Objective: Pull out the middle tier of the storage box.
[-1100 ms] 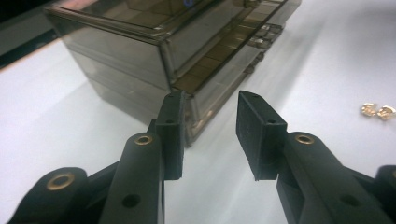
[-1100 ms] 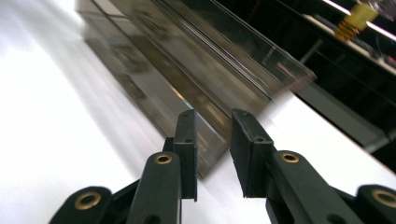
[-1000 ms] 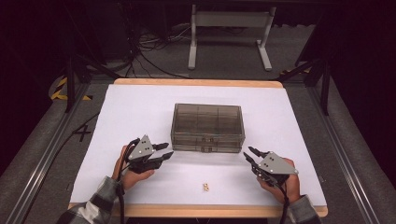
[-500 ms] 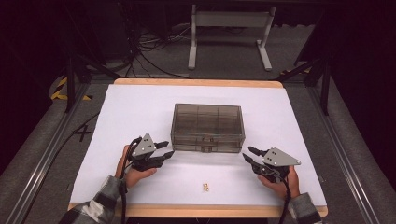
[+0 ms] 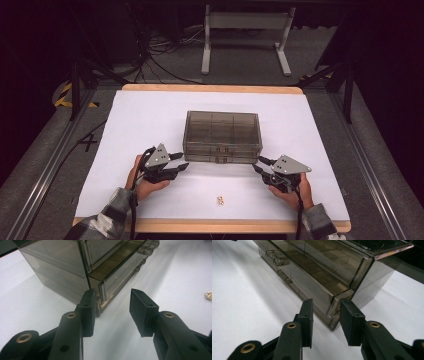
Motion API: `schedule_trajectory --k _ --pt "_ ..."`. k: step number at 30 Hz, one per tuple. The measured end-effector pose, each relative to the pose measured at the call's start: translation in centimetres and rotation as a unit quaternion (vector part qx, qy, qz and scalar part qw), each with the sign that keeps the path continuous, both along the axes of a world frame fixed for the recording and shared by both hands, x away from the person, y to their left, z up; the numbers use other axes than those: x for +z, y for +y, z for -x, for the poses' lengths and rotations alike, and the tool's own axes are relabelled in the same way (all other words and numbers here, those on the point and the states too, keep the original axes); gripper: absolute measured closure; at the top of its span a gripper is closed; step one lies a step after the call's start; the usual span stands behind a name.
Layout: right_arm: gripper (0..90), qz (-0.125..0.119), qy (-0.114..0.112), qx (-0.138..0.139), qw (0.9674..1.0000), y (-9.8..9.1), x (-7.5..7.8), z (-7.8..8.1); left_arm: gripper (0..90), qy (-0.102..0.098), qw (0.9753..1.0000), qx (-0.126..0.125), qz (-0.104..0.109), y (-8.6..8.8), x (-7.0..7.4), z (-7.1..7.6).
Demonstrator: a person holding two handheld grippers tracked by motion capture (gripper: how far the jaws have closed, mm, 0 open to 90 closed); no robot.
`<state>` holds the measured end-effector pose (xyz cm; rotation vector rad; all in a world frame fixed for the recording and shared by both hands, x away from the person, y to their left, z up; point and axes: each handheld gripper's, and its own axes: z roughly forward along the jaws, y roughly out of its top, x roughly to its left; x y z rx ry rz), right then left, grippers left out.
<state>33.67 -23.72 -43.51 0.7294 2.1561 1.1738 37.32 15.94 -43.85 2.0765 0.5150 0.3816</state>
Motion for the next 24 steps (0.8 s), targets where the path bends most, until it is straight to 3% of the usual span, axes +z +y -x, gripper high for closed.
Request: schedule_trajectory --k 6,18,24 --pt "66.1 -0.004 0.003 -0.002 1.0000 0.17 0.00 -0.02 58.1 0.000 1.0000 0.001 -0.005 -0.20 0.01 0.06" --pt "79.0 -0.010 0.007 -0.007 0.9999 -0.24 0.06 -0.02 63.4 -0.004 1.0000 -0.006 -0.003 -0.15 0.20 0.25" --pt "80.8 -0.007 0.010 -0.006 0.9999 -0.30 0.11 0.01 71.4 -0.005 1.0000 -0.002 -0.006 0.00 0.27 0.19"
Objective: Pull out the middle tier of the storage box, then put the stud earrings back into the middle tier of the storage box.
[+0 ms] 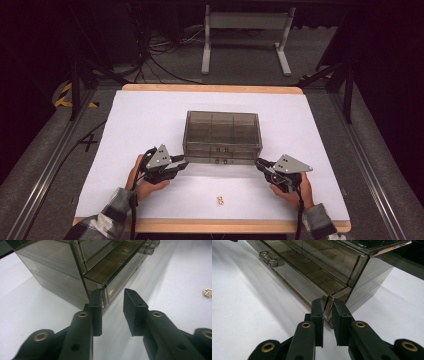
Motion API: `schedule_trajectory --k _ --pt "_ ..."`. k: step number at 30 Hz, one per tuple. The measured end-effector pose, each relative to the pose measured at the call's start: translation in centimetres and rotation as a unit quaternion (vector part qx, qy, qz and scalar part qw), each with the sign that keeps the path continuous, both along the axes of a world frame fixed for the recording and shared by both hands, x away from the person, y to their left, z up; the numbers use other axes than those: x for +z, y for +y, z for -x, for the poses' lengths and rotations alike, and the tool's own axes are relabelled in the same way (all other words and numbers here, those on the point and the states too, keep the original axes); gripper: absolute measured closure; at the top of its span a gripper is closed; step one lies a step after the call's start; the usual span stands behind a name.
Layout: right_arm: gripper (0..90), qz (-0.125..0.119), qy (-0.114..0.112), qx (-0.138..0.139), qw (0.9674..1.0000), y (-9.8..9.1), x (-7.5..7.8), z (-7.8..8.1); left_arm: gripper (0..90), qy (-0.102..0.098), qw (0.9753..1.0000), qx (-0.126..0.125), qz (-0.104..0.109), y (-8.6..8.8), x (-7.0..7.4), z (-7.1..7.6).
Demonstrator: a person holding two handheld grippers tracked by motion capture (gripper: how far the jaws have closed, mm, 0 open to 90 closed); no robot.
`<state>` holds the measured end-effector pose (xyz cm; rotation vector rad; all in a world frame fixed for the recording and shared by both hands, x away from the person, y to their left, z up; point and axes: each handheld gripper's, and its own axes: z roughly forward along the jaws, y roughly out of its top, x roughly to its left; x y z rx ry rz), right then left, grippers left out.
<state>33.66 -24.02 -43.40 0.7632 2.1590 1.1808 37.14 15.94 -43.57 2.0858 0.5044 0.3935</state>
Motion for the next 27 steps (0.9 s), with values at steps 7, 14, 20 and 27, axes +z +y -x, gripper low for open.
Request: schedule_trajectory --k 7,14,20,27 --pt "81.3 0.004 0.004 0.001 1.0000 0.03 0.06 -0.06 76.9 0.005 1.0000 0.004 -0.008 -0.06 -0.23 -0.55" --pt "81.2 0.007 0.003 -0.002 1.0000 0.12 0.08 -0.09 76.8 0.007 0.9999 0.002 -0.008 -0.06 -0.37 -0.73" --pt "81.2 0.006 0.005 -0.003 1.0000 0.12 0.07 -0.08 78.7 0.007 0.9999 0.006 -0.011 -0.08 -0.31 -0.54" --pt "81.2 0.002 0.007 -0.003 1.0000 0.10 -0.01 -0.06 79.4 0.011 0.9999 0.001 -0.010 0.02 -0.34 -0.60"
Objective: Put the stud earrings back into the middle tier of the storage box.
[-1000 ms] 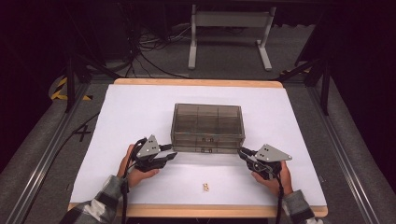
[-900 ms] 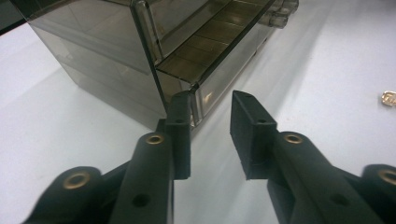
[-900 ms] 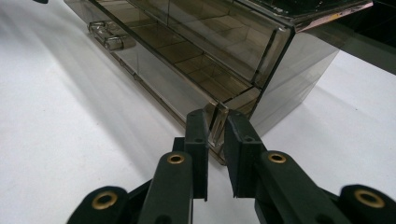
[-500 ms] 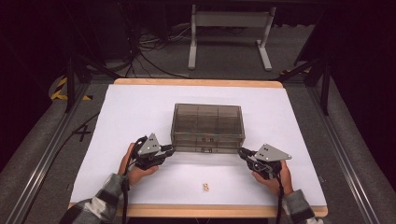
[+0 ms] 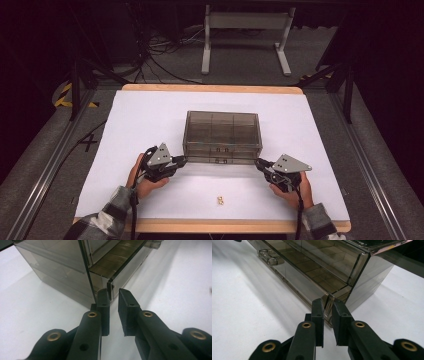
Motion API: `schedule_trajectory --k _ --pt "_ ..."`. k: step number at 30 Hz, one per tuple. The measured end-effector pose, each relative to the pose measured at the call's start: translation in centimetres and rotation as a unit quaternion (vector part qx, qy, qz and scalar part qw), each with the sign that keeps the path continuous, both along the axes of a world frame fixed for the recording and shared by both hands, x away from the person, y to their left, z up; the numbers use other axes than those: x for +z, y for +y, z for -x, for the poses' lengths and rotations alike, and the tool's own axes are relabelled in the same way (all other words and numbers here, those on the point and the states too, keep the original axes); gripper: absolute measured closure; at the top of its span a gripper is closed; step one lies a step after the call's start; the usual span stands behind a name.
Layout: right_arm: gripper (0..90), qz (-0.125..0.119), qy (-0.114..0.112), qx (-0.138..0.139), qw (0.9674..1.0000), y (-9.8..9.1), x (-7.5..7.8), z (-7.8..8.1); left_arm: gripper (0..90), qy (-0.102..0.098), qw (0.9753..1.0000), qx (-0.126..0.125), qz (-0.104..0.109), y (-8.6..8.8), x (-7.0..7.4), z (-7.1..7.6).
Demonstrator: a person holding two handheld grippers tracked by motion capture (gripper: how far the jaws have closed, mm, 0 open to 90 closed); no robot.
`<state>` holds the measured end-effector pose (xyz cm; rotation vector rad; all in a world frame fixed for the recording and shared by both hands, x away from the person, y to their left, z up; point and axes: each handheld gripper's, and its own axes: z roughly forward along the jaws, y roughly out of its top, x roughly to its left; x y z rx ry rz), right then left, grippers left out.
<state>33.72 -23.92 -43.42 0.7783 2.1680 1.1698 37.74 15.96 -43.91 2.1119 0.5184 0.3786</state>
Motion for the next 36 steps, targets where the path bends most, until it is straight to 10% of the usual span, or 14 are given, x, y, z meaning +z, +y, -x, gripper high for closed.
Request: schedule_trajectory --k 36 --pt "82.6 0.026 0.020 0.035 0.9988 -0.3 0.0 1.9 76.8 0.002 0.9994 -0.028 -0.022 0.1 0.1 2.0"
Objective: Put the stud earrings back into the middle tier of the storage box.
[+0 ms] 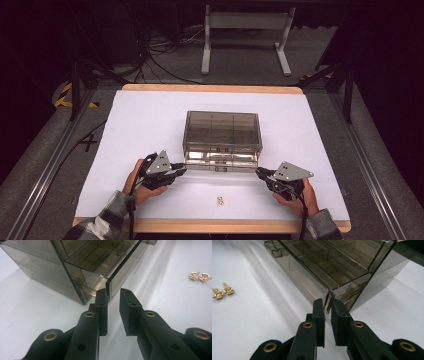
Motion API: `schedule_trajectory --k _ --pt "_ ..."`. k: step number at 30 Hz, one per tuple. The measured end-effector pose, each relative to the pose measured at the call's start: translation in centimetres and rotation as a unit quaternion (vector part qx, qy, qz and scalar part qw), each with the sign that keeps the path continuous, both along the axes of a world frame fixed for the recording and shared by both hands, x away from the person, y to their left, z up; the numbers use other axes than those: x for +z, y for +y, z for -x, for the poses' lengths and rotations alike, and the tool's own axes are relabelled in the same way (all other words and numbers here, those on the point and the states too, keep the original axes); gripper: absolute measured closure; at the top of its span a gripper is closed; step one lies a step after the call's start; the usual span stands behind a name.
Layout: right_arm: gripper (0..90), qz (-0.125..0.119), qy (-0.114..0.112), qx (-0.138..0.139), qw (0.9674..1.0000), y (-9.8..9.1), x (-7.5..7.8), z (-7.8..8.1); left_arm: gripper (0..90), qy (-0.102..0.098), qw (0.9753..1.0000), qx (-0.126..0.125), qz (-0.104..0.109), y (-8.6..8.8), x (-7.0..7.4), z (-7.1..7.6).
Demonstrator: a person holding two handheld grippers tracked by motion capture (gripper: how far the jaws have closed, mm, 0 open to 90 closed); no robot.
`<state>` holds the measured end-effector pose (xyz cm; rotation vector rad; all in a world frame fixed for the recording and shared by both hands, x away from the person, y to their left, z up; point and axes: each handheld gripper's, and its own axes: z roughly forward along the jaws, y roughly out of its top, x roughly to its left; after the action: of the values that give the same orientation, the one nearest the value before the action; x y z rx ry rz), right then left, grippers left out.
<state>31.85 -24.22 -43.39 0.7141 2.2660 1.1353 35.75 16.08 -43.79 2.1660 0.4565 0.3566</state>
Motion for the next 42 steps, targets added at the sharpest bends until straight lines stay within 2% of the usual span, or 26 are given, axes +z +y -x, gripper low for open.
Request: schedule_trajectory --k 12,21,24,33,42 --pt "82.7 0.002 0.005 0.007 1.0000 -0.1 0.1 0.3 76.6 -0.003 0.9999 -0.011 -0.011 0.0 0.0 0.5" --pt "82.7 0.005 0.008 0.013 0.9999 -0.2 0.1 0.5 75.9 0.002 0.9999 -0.012 -0.011 0.0 -0.1 0.7" --pt "82.9 0.006 0.010 0.013 0.9998 -0.3 0.0 0.7 75.9 -0.001 0.9997 -0.017 -0.019 -0.1 -0.1 0.8" --pt "83.2 0.006 0.011 0.022 0.9997 -0.3 -0.1 0.9 75.9 0.000 0.9997 -0.013 -0.019 0.0 -0.1 1.1" --pt "82.0 0.009 0.012 0.022 0.9996 -0.3 0.0 0.9 75.9 0.000 0.9996 -0.021 -0.021 0.0 -0.1 1.4"
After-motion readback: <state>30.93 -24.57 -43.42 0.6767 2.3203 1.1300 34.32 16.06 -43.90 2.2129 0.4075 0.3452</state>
